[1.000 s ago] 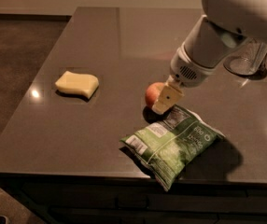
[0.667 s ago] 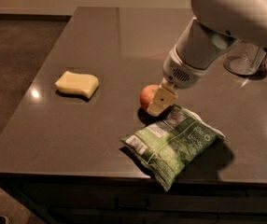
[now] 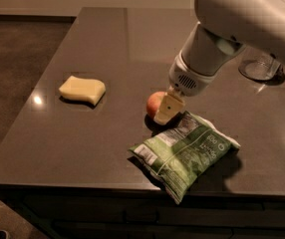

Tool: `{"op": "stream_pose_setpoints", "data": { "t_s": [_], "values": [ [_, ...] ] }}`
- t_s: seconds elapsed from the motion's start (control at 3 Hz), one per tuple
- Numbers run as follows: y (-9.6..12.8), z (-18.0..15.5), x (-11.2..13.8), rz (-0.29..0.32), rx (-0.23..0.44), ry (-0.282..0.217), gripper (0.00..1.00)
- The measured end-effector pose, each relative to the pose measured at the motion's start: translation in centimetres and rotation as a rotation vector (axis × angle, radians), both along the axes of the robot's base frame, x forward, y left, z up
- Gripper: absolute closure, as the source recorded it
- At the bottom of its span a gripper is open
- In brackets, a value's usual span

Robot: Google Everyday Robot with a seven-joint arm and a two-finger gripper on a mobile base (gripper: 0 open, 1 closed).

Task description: Move apple near green jalapeno chip bag

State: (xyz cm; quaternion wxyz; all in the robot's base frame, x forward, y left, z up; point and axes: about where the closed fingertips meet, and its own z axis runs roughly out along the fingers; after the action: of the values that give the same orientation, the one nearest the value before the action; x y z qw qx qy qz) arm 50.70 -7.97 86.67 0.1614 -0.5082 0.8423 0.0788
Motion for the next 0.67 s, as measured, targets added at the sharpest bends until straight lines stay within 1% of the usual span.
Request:
{"op": "stream_pose_setpoints", "data": {
  "t_s": [0.67],
  "values": [
    [0.12,0.06,-0.14,0.003,-0.002,-0.001,0.12]
  ]
}}
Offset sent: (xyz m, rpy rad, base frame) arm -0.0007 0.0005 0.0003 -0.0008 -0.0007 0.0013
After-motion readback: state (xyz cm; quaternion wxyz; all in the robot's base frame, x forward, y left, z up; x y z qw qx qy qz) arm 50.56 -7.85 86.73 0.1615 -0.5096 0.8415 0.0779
